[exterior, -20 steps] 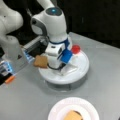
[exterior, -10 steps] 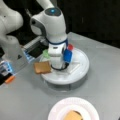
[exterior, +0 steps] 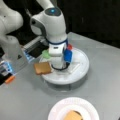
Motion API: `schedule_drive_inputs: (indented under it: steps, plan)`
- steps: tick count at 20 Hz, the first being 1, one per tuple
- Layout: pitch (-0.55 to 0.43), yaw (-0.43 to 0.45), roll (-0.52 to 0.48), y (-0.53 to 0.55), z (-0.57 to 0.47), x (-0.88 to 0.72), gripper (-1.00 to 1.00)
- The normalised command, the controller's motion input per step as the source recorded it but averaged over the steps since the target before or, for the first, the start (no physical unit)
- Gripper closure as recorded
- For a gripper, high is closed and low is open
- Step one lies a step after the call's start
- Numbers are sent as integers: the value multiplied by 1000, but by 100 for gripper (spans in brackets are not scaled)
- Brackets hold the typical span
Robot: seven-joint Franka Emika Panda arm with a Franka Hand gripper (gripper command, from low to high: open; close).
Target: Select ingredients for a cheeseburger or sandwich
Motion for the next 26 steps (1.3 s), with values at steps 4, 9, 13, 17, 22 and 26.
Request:
schedule_drive_inputs:
  steps: [4,9,13,17,22,26]
  plan:
    - [-134,232,51,-147,-124,-235,-100]
    - [-136,250,71,-152,-116,-231,-100]
    - [-138,224,95,-165,-109,-215,-100]
    - [-134,232,112,-186,-102,-201,-100]
    - [-133,225,110,-218,-107,-196,-100]
    - [-137,228,96,-241,-113,-204,-100]
